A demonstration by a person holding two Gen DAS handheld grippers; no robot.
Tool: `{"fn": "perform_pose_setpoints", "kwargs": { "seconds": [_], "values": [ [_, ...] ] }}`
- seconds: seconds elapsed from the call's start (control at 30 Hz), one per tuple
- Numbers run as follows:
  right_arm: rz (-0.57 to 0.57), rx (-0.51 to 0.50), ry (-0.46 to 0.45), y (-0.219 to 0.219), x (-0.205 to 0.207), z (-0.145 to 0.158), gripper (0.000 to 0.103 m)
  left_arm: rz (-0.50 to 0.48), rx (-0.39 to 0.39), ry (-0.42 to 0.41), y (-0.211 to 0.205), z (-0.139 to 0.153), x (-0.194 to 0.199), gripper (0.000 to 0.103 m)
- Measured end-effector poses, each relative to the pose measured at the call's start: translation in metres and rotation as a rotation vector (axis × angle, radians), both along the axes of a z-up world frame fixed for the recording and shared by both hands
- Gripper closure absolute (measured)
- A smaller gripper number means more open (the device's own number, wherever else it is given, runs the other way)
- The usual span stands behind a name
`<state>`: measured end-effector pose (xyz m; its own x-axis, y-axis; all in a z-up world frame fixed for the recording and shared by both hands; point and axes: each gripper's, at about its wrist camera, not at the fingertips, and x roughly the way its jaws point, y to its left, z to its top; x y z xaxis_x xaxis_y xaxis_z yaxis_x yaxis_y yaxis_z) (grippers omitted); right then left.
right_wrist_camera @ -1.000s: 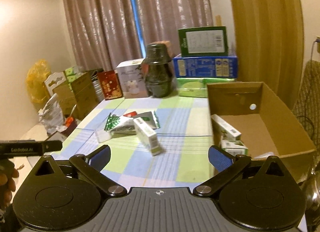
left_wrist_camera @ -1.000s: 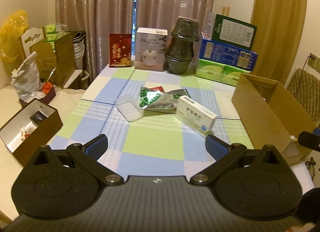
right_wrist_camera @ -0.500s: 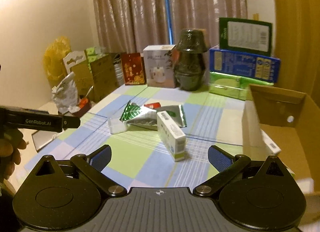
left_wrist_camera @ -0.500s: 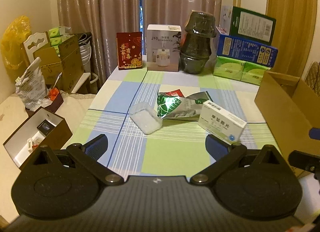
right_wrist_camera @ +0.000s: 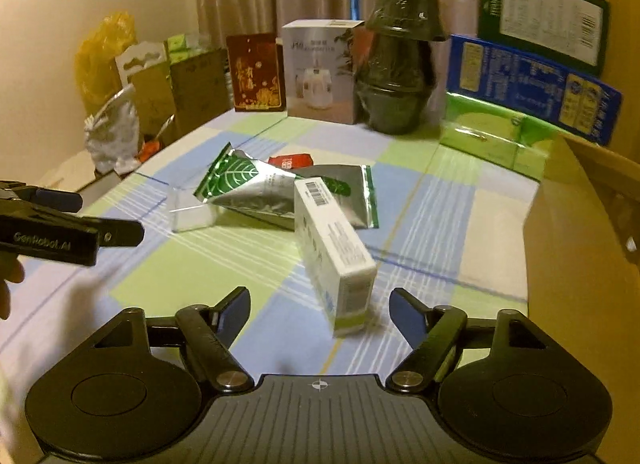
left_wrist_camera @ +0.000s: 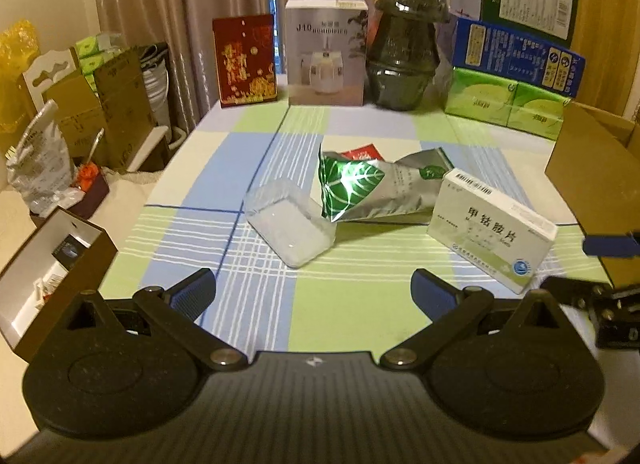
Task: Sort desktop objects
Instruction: 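Grasp the long white box with the right tool while the left tool grasps the clear plastic tray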
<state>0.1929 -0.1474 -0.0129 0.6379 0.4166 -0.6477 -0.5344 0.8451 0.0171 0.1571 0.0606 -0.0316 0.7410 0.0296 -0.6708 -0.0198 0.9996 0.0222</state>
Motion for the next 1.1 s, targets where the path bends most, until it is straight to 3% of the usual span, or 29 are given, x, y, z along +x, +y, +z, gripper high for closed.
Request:
{"fn": "perform_pose_setpoints", "kwargs": {
  "seconds": [0.13,0.23,0.3,0.43,0.6,0.97,1.1],
  "values": [
    [0.022,-0.029,-0.011,0.008,0.023,-0.009,0.032,-0.008,0.018,0.002,0.002,-0.006,0.011,0.001],
    [0.025,-0.024,0.018,0.01,0.039,-0.016,0.041,0.003,0.025,0.005,0.007,-0.009,0.022,0.001],
    [0.032,-0.025,0.042,0.011,0.049,-0.02,0.053,0.011,0.02,0.009,0.011,-0.012,0.029,0.001],
    [0.056,-0.034,0.064,0.016,0.062,-0.028,0.062,0.014,0.025,0.011,0.015,-0.016,0.043,0.001],
    [0.083,-0.031,0.091,0.026,0.068,-0.032,0.08,0.011,0.025,0.03,0.015,-0.027,0.059,0.001],
    [0.075,0.0,0.074,0.049,0.063,-0.029,0.081,0.041,0.028,0.016,0.025,-0.038,0.072,0.001],
    [0.073,0.032,0.026,0.056,0.064,-0.025,0.081,0.047,0.024,0.026,0.028,-0.043,0.076,0.001]
  ]
}}
